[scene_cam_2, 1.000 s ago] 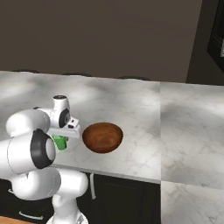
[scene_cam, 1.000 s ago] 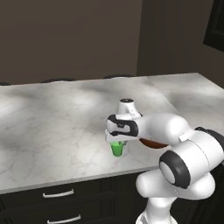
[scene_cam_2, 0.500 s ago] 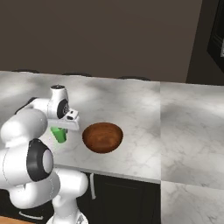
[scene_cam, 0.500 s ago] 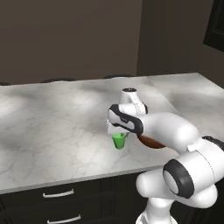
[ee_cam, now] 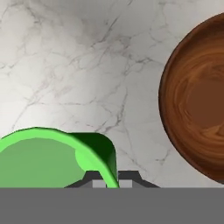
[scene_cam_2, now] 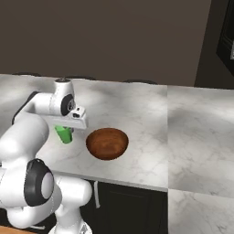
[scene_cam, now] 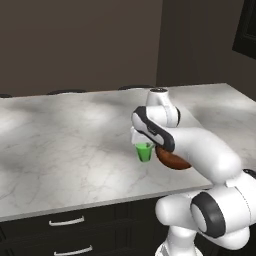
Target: Pick the cup and bowl and place them in the sink. Then turn on the water.
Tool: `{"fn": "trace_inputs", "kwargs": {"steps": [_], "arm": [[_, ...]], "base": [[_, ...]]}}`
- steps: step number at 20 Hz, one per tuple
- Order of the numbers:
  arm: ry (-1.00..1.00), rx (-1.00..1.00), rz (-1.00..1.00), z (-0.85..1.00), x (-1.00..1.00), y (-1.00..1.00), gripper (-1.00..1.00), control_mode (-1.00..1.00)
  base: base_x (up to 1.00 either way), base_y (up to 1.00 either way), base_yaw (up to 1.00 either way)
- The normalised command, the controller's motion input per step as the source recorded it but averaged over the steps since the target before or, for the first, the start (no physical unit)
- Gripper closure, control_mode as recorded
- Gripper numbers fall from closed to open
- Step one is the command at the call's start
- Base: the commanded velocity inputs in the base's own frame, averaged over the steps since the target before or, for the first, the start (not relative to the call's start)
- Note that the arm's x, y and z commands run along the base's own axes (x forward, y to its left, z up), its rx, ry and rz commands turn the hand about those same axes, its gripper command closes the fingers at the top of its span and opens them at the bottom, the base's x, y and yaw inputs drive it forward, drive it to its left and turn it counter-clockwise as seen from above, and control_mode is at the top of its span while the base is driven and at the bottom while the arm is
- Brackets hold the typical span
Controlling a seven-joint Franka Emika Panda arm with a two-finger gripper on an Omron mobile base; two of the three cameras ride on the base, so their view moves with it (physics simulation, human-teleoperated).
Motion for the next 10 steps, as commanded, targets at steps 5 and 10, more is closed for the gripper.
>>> {"fn": "trace_inputs", "kwargs": {"steps": [5,10], "arm": [[0.0,0.0,0.0,0.32,-0.14,-0.4,1.0,-1.0],[0.0,0.0,0.0,0.37,-0.28,-0.5,1.0,-1.0]], "base": [[0.0,0.0,0.0],[0.0,0.0,0.0]]}}
